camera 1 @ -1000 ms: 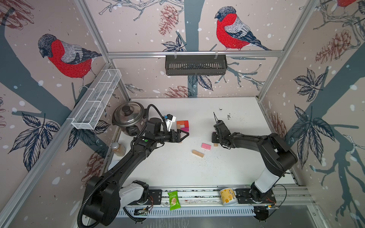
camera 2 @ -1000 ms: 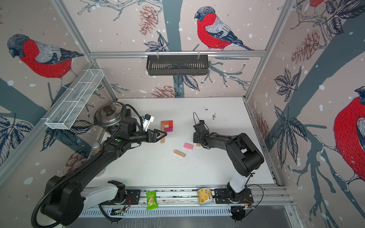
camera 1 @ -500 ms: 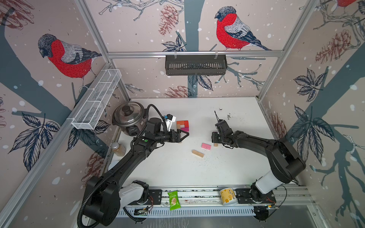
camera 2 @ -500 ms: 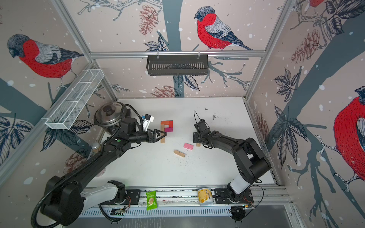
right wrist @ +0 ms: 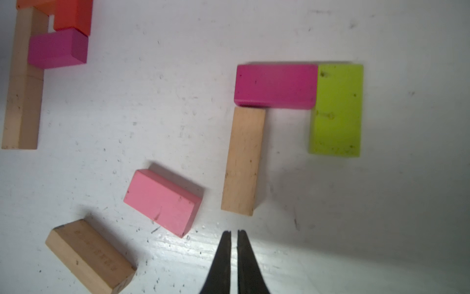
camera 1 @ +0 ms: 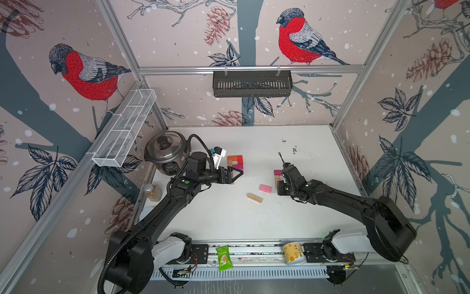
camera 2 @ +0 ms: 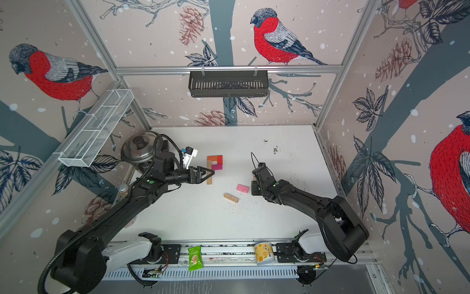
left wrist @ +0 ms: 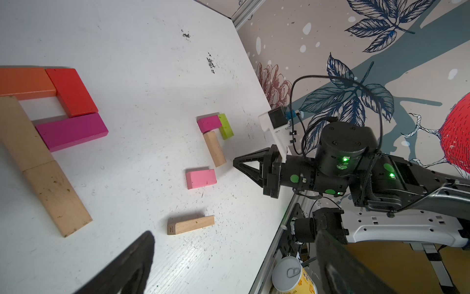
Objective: Assemble the letter p with building blocks
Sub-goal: Adjust the building block at the center of the board.
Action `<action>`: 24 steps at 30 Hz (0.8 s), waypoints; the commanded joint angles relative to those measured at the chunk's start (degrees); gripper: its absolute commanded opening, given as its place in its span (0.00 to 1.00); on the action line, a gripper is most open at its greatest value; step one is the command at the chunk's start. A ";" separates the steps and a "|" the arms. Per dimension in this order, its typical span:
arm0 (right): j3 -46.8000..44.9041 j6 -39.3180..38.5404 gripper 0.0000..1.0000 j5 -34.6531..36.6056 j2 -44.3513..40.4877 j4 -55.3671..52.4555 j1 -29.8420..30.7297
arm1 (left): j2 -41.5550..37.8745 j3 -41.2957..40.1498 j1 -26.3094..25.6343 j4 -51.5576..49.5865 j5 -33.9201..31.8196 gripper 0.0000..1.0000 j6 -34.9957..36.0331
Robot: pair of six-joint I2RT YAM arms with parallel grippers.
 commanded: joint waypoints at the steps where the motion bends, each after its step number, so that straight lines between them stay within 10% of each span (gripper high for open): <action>1: -1.65 1.52 0.09 0.40 0.37 1.80 0.23 | -0.28 0.00 0.06 1.44 0.59 0.97 -0.07; 24: -2.41 2.37 0.07 -2.09 7.04 6.59 -2.67 | -0.29 -0.07 0.06 1.35 0.33 0.97 -0.10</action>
